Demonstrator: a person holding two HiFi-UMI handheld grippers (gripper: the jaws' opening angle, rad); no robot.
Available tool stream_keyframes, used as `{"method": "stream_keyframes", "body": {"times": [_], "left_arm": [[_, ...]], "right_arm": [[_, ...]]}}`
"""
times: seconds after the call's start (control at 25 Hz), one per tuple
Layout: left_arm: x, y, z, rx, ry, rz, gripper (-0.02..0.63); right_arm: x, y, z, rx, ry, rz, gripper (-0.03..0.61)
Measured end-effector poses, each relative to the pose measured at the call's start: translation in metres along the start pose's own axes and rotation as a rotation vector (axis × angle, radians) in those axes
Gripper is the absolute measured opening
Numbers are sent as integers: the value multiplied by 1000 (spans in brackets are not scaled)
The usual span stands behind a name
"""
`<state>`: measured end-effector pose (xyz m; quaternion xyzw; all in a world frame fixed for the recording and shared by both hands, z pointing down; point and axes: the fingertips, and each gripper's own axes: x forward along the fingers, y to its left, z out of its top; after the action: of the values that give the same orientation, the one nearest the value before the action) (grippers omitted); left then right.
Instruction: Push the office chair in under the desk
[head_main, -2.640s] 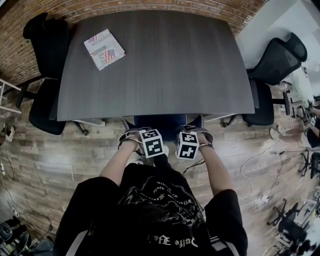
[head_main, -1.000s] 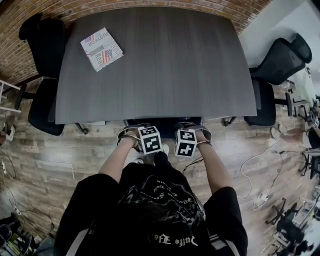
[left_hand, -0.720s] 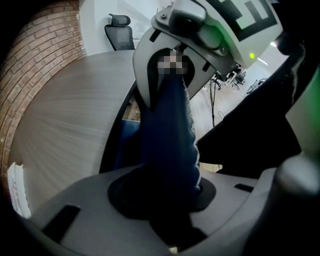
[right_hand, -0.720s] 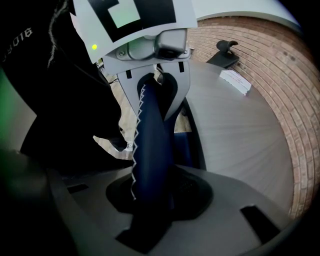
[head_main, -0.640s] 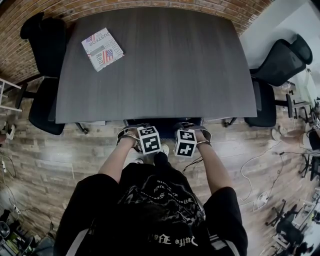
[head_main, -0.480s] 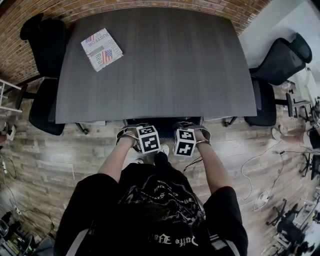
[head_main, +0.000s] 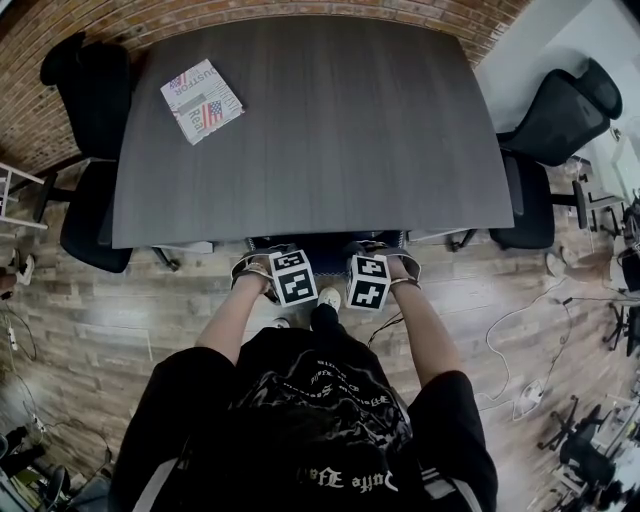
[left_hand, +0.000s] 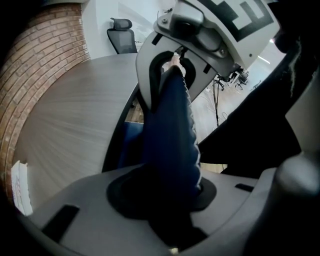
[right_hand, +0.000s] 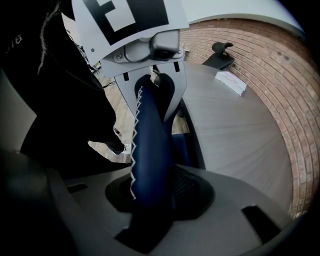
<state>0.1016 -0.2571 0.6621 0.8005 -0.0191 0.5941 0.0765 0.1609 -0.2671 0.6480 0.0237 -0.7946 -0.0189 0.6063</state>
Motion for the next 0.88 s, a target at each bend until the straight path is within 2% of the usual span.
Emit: {"method": "stream_keyframes", "body": {"times": [0.4,0.56,0.76,0.88], "left_arm": [[0,3,-3,-17,-12,26,165],[3,0,-9,-49,-9,-16,276],[0,4,-9,-50,-10,21,290],[-8,5,-6,-72,-46,42,290]], "right_arm": [[3,2,-1,78,-2,18,160],[7,9,0,108,-5,21,164],[1,7,5,109,-10,0,169],[-9,10,11,157,-59,4,209]]}}
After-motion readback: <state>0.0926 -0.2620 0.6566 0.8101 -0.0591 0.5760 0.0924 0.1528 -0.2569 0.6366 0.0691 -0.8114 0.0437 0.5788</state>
